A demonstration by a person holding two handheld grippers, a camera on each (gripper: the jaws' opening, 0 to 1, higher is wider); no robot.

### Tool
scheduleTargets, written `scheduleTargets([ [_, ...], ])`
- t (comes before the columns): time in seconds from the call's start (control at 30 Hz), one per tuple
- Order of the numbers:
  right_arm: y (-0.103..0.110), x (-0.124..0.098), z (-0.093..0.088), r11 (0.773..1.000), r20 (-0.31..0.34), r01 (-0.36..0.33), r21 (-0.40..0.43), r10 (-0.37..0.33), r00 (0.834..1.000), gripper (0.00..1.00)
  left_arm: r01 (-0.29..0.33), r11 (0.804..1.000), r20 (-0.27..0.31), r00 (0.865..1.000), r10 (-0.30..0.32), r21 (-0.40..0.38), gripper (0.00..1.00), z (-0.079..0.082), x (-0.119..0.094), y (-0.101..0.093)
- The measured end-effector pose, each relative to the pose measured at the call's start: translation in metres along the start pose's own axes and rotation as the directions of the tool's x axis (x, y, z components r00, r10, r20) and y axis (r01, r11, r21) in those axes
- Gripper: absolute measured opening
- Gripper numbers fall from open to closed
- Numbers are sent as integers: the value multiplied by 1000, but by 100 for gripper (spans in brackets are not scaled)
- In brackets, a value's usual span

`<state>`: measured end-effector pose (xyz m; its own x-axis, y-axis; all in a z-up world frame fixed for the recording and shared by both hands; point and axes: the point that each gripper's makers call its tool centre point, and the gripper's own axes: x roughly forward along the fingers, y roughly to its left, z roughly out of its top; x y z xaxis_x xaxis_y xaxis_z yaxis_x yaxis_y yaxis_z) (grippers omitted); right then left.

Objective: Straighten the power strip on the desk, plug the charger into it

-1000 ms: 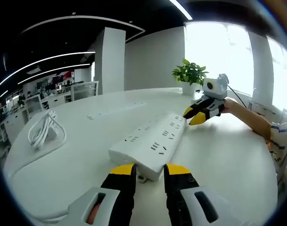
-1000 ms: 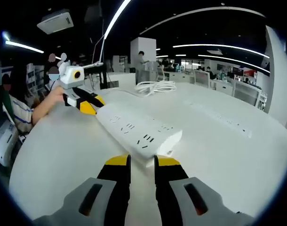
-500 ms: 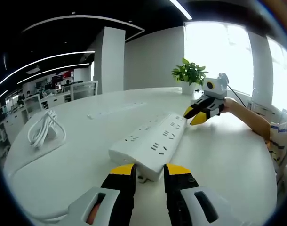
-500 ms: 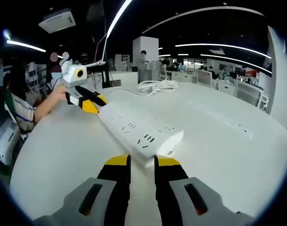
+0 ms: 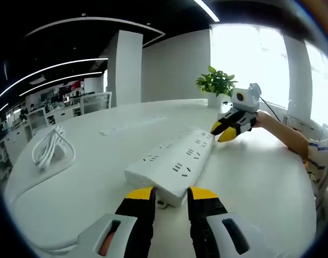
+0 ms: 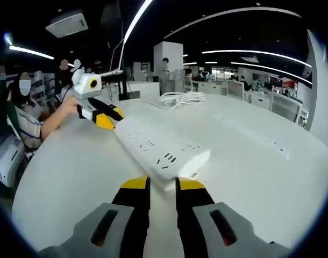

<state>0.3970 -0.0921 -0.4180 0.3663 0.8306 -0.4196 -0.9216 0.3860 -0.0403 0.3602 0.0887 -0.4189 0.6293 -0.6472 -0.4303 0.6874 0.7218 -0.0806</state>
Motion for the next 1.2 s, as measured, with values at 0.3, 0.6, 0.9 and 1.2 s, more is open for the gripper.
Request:
scheduleTargets([
  [0.3,-2,-1,0,1000,0,0,-1,0,1000,15,0,1000,-3,1000,0,0,24,0,0,0],
  [0.6,3,-1,-1,1000,-2,-8,-3,8,1000,15,1,1000,-6,1000,-1,4,24,-3,-1,-3],
  [0.9,5,-2,-1,1000,-10,-18,-17,18,1000,15,3,1000,-8,1000,-3,4,24,-4,-2,-4],
  [1.2,6,-4,-1,999,-20,-34,-28,34,999,15,9,1000,-12,1000,-9,1,24,-5,-3,-5],
])
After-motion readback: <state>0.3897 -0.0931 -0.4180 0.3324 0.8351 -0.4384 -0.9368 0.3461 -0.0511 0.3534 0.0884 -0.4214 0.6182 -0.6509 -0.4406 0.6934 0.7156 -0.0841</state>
